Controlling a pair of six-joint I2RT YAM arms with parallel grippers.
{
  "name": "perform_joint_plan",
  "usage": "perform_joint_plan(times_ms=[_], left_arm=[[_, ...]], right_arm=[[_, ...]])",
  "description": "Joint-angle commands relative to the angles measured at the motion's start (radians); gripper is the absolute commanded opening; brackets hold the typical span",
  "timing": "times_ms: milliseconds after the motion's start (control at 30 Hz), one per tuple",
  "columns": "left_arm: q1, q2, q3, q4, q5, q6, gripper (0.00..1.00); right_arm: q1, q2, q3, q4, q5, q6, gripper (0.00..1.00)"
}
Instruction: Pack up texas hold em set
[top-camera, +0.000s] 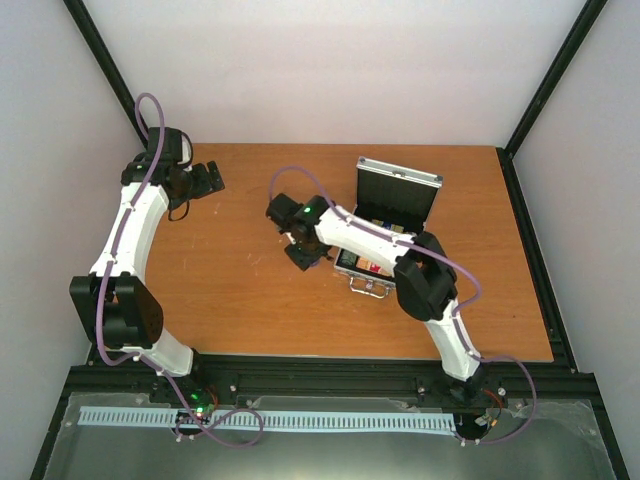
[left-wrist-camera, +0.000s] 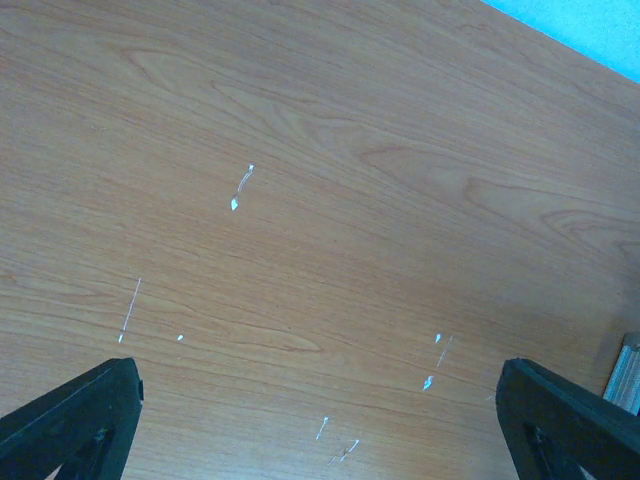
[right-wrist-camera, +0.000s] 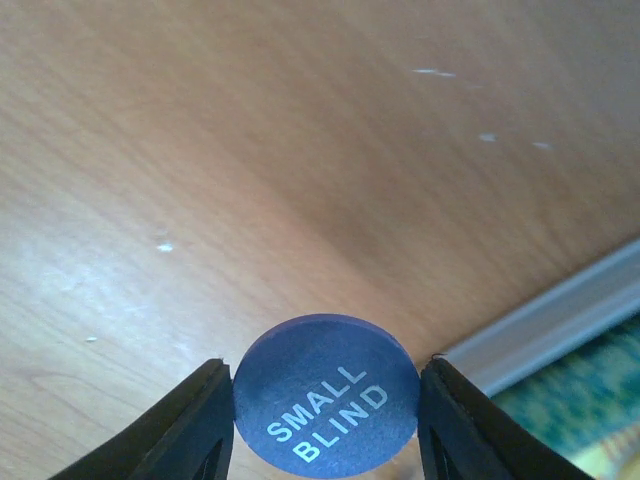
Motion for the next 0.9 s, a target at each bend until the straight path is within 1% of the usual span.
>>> perform_joint_plan(times_ms=[0,367,733,767,867], left_arm=[[0.008,-0.017,0.007,0.0,0.007,0.01,1.0],[0.008,0.009,0.016,0.011,0.017,0.002,1.0],[0.008,0.04,0.041,0.009,0.017,-0.004,1.0],[0.008,0.043,0.043,0.009,0.019,-0.006,1.0],[0.008,0.048,0.05,0.015,0.024,-0.009,1.0]], right_arm=[[-0.062,-0.086,-0.042,-0.031,0.07,-0.003,0.48],[-0.223,-0.222,-0.209,-0.005,0.13,-0.036,0.48],[-0.35,-0.254,-0.347,0.047,0.148,-0.075,0.48],[-0.358,-0.254,-0.356,0.053,0.14,-0.079,0.49],[-0.366,-0.259,-0.367,0.067,0.139,-0.087,0.58]])
